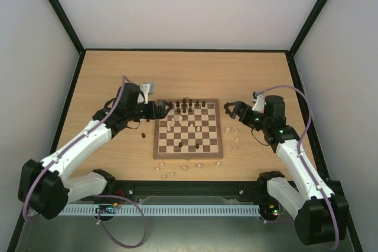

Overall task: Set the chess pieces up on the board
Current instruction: Pick up the chess piece at the center of the board, then place the chess piece on the chessboard.

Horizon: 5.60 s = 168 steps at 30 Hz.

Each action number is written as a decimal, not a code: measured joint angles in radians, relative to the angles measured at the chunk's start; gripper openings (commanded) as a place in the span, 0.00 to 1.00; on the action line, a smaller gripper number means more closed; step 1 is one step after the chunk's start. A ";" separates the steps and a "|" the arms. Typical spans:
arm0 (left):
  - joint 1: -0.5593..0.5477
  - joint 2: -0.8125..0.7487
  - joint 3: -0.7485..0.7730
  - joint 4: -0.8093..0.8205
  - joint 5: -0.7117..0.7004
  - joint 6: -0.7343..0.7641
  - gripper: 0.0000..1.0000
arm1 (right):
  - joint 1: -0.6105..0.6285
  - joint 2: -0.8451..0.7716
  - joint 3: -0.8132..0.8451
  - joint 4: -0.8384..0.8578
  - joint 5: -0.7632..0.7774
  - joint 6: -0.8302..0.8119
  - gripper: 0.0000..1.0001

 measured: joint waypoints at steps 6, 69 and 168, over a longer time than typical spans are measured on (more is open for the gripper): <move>0.000 -0.196 -0.004 -0.055 -0.130 0.005 1.00 | 0.072 0.093 0.040 -0.030 0.094 -0.001 0.99; -0.005 -0.352 -0.191 -0.040 -0.295 -0.106 0.99 | 0.174 1.009 0.731 -0.418 0.621 -0.239 0.23; -0.005 -0.379 -0.236 -0.018 -0.344 -0.130 0.99 | 0.414 1.021 0.827 -0.484 0.735 -0.234 0.20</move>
